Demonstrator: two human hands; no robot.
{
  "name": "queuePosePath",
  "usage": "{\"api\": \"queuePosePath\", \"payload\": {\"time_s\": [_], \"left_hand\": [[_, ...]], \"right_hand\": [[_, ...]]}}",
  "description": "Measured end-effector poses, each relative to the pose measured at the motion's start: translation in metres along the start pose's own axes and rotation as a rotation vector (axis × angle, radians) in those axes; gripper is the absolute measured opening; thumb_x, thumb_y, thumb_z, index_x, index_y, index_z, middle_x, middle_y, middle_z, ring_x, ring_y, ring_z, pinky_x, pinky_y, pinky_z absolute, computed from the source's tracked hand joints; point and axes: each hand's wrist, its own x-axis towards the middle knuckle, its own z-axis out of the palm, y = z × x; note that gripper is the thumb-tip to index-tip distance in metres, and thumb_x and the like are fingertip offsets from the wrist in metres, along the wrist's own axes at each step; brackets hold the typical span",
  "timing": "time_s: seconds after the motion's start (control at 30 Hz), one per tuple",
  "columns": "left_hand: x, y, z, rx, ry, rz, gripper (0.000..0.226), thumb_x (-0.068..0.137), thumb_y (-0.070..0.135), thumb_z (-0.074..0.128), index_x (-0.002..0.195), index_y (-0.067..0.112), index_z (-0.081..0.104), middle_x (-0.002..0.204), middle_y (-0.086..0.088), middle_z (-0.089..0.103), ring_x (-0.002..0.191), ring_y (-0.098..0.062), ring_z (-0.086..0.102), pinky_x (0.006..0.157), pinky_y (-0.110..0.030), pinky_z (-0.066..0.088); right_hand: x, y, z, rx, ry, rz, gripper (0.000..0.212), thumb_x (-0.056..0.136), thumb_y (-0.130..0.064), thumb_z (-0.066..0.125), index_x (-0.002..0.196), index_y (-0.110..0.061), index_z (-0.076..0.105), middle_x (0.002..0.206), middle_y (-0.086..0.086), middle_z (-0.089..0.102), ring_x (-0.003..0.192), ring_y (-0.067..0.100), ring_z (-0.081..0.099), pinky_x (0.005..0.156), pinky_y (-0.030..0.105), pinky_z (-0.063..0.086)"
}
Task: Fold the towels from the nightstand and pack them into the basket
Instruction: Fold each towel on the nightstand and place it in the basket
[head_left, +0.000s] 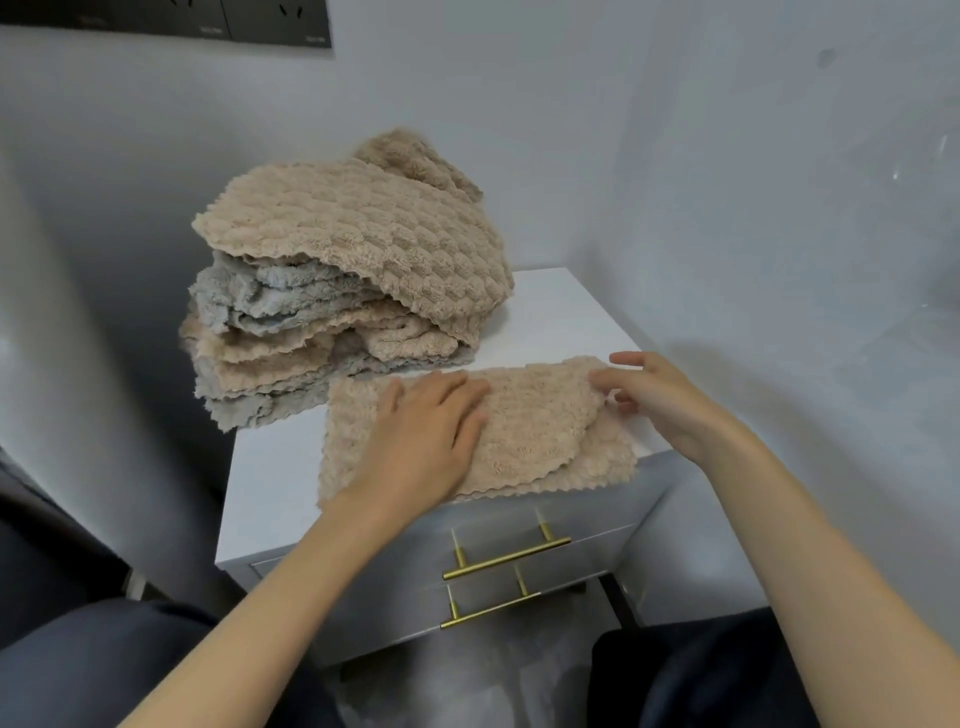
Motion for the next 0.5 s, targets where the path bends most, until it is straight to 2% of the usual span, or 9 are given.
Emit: {"api": "queuePosePath", "payload": {"time_s": [0.1, 0.2, 0.33, 0.4, 0.5], "left_hand": [[0.003, -0.007, 0.011, 0.079, -0.154, -0.037, 0.052, 0.1, 0.051, 0.014, 0.15, 0.04, 0.014, 0.16, 0.009, 0.009, 0.148, -0.016, -0.001, 0.116, -0.047, -0.009], [0.005, -0.011, 0.014, 0.077, -0.185, -0.042, 0.054, 0.097, 0.056, 0.009, 0.149, 0.044, 0.008, 0.16, 0.01, 0.004, 0.147, -0.016, -0.004, 0.114, -0.046, -0.014], [0.003, -0.013, 0.012, 0.07, -0.2, -0.039, 0.055, 0.095, 0.058, 0.007, 0.149, 0.046, 0.006, 0.16, 0.011, 0.002, 0.147, -0.015, -0.005, 0.114, -0.045, -0.014], [0.001, -0.014, 0.009, 0.058, -0.203, -0.037, 0.055, 0.095, 0.057, 0.009, 0.149, 0.046, 0.008, 0.16, 0.011, 0.002, 0.147, -0.014, -0.004, 0.115, -0.044, -0.013], [-0.002, -0.015, 0.004, 0.033, -0.208, -0.034, 0.056, 0.095, 0.057, 0.011, 0.15, 0.044, 0.009, 0.16, 0.011, 0.002, 0.147, -0.014, -0.005, 0.116, -0.044, -0.013]], "right_hand": [[-0.008, -0.004, 0.002, 0.12, 0.063, -0.204, 0.04, 0.086, -0.013, 0.068, 0.122, -0.019, 0.05, 0.089, -0.005, 0.066, 0.082, 0.003, 0.062, 0.076, 0.017, 0.044], [-0.014, -0.005, 0.007, 0.136, 0.075, -0.332, 0.035, 0.09, -0.014, 0.063, 0.118, -0.025, 0.044, 0.082, 0.0, 0.062, 0.076, 0.011, 0.059, 0.078, 0.026, 0.048], [-0.019, -0.001, 0.011, -0.152, 0.184, -0.433, 0.042, 0.093, -0.021, 0.056, 0.125, -0.037, 0.035, 0.088, -0.001, 0.059, 0.069, 0.013, 0.058, 0.064, 0.02, 0.045], [-0.023, 0.004, 0.007, -0.286, 0.187, -0.423, 0.044, 0.092, -0.021, 0.056, 0.129, -0.035, 0.035, 0.088, 0.002, 0.06, 0.075, 0.016, 0.061, 0.063, 0.025, 0.046], [-0.029, 0.011, 0.003, -0.487, 0.157, -0.367, 0.041, 0.091, -0.02, 0.056, 0.127, -0.026, 0.037, 0.081, 0.013, 0.062, 0.072, 0.024, 0.061, 0.065, 0.034, 0.047]]}}
